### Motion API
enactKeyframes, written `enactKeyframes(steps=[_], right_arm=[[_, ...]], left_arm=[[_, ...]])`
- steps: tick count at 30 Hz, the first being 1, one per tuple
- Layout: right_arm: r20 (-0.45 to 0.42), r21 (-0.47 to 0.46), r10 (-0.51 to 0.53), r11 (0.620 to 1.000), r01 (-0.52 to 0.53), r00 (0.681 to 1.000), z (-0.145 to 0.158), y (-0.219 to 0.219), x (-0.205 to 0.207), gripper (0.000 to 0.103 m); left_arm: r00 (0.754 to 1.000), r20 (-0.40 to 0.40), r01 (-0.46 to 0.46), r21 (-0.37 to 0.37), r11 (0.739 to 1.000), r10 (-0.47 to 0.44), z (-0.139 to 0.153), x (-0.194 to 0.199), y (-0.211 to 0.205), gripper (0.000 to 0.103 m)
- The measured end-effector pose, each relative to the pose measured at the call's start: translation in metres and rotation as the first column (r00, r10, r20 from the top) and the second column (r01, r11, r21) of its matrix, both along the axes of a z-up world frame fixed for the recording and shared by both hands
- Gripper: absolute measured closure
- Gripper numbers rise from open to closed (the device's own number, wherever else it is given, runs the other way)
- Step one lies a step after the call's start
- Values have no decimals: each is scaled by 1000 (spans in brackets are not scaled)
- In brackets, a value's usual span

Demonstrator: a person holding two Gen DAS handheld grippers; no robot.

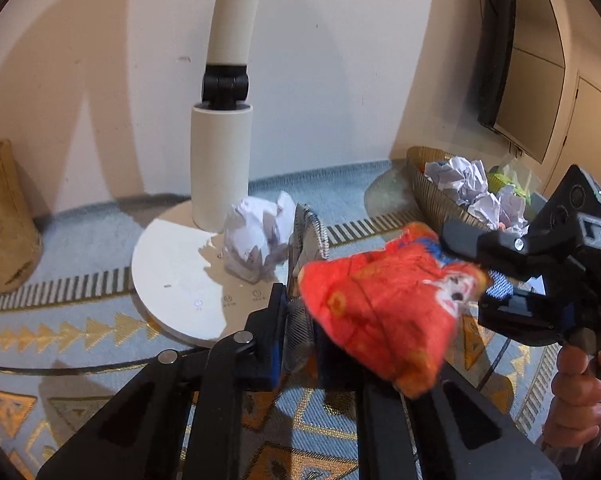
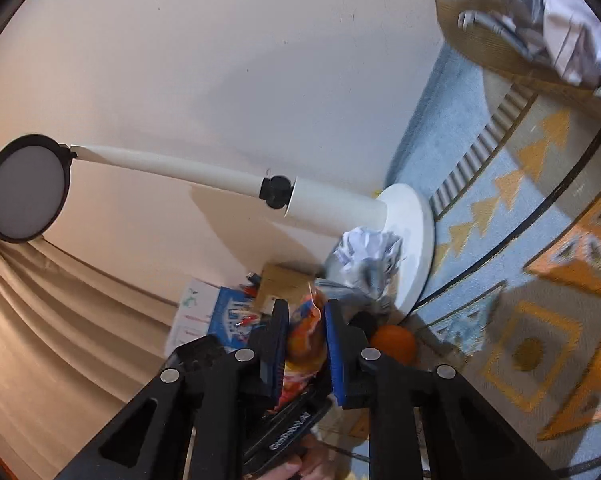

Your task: Organize objects

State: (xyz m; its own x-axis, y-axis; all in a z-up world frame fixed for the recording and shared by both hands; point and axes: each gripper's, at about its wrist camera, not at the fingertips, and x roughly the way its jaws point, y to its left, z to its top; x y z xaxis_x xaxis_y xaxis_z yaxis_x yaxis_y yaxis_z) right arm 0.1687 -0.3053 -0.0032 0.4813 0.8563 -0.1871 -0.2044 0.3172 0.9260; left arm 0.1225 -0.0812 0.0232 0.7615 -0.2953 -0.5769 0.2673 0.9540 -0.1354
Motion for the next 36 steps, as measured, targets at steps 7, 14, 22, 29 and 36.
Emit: enactKeyframes(steps=[7,14,22,29,36], right_arm=[[10,-103,-32,994,33,999,-1,-7,-10,86],[15,-410,-62,910,62,998,-3,-8,-25,88],[156,-663,-54,735,145,986,20,19,-40,1],[112,-719,66,694,34,992,7,56,-27,1],[93,-684,43,729,33,995,-5,61,-23,1]], left_arm=[[1000,23,-21,58,998,20,5,-11,8,94],[998,11,-55,26,998,54,7,-28,38,94],[997,5,-75,-11,997,75,3,-30,51,94],[995,-94,-31,42,999,35,-8,-16,42,76],[991,-132,-18,25,1000,21,-15,-5,32,22]])
